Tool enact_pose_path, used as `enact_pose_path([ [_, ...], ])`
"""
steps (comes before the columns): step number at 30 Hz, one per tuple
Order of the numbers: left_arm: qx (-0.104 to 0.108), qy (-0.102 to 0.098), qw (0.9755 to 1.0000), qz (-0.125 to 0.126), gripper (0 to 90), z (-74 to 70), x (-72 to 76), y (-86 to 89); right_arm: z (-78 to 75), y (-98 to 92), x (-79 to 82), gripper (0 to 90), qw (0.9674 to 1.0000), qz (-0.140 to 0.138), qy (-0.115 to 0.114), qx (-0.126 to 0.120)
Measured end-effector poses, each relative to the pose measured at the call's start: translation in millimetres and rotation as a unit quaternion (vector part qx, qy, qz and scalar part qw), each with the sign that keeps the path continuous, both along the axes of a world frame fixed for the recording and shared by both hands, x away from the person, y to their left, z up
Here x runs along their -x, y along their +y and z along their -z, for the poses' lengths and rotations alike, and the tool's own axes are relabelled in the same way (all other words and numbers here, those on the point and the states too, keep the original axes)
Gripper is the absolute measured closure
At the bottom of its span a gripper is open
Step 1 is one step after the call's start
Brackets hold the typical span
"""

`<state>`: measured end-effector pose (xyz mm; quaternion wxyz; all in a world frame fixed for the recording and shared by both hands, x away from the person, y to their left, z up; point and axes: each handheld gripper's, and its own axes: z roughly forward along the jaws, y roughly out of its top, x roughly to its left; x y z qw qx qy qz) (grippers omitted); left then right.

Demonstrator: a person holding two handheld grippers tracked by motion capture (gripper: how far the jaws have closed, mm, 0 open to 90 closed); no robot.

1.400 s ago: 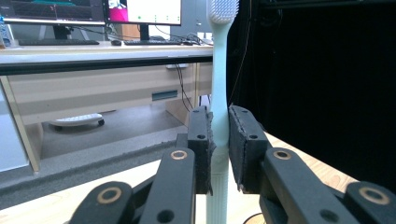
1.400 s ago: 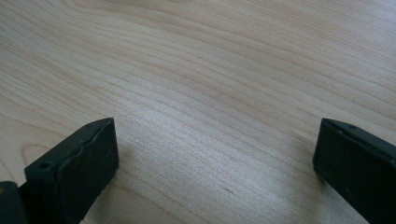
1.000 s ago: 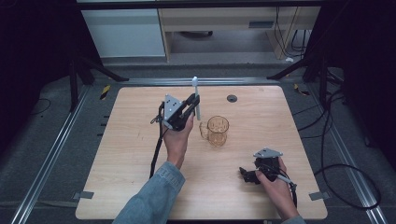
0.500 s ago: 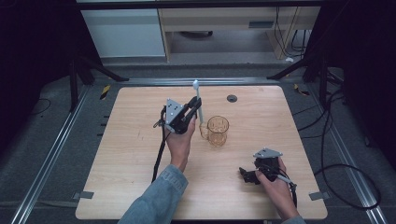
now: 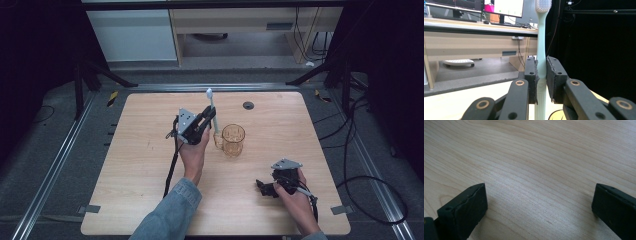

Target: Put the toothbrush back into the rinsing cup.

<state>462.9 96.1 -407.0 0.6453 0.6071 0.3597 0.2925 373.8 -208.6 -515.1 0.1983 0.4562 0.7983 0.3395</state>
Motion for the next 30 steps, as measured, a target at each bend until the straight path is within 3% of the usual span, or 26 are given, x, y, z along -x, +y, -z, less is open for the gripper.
enact_pose_path([
  [30,-0.010,0.001,0.9999,0.004,78.6,16.9,-5.6,-6.5,0.2,0.5,0.2,0.7,1.0000,-0.004,-0.001,0.000],
])
